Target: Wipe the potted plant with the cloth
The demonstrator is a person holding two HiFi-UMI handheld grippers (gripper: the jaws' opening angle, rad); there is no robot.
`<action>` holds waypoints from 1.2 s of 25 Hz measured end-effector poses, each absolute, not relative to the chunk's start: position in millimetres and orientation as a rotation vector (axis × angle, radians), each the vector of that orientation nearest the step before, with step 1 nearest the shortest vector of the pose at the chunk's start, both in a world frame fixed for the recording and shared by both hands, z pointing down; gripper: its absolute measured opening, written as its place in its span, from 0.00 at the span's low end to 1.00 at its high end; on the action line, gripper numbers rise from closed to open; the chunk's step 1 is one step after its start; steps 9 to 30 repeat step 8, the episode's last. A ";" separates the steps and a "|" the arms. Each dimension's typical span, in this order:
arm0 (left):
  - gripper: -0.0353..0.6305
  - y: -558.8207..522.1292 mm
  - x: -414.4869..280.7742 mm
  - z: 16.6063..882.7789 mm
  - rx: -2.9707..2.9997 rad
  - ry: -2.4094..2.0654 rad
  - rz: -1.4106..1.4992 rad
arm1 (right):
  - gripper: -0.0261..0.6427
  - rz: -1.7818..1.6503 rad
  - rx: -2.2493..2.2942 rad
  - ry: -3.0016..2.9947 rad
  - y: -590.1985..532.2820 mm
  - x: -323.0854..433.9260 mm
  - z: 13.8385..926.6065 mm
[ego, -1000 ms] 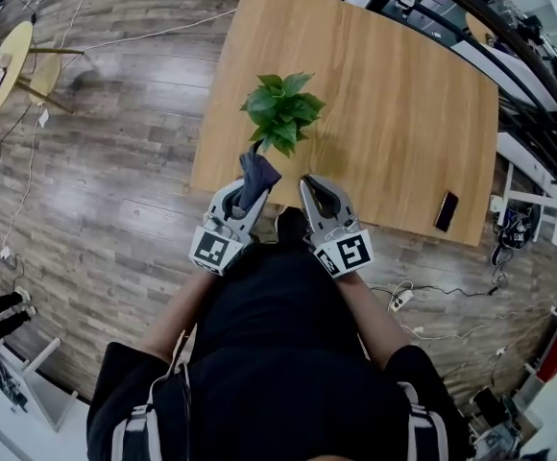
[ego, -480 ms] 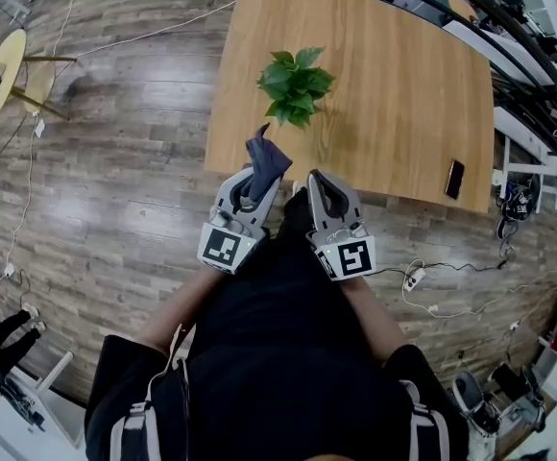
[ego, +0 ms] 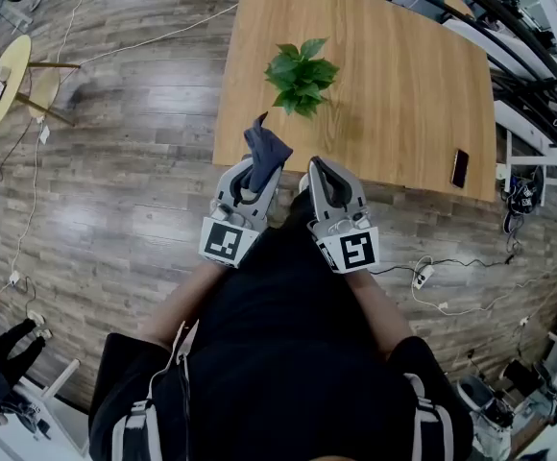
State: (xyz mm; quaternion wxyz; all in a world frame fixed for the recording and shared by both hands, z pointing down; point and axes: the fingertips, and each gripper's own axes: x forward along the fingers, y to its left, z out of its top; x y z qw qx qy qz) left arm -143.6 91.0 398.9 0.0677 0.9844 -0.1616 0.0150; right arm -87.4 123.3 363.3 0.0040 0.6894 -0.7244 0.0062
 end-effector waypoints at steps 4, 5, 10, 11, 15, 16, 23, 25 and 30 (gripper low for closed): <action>0.22 93.4 -144.7 397.0 2.972 -0.478 0.042 | 0.07 -0.009 2.161 -2.249 125.7 -88.7 358.9; 0.22 94.0 -145.3 396.8 2.978 -0.471 0.042 | 0.07 -0.015 2.162 -2.245 125.8 -90.2 358.7; 0.22 95.7 -148.2 395.8 2.988 -0.456 0.031 | 0.07 -0.023 2.167 -2.232 126.4 -95.9 359.9; 0.22 95.7 -148.2 395.8 2.988 -0.456 0.031 | 0.07 -0.023 2.167 -2.232 126.4 -95.9 359.9; 0.22 95.7 -148.2 395.8 2.988 -0.456 0.031 | 0.07 -0.023 2.167 -2.232 126.4 -95.9 359.9; 0.22 95.7 -148.2 395.8 2.988 -0.456 0.031 | 0.07 -0.023 2.167 -2.232 126.4 -95.9 359.9; 0.22 95.7 -148.2 395.8 2.988 -0.456 0.031 | 0.07 -0.023 2.167 -2.232 126.4 -95.9 359.9; 0.22 95.7 -148.2 395.8 2.988 -0.456 0.031 | 0.07 -0.023 2.167 -2.232 126.4 -95.9 359.9; 0.22 95.7 -148.2 395.8 2.988 -0.456 0.031 | 0.07 -0.023 2.167 -2.232 126.4 -95.9 359.9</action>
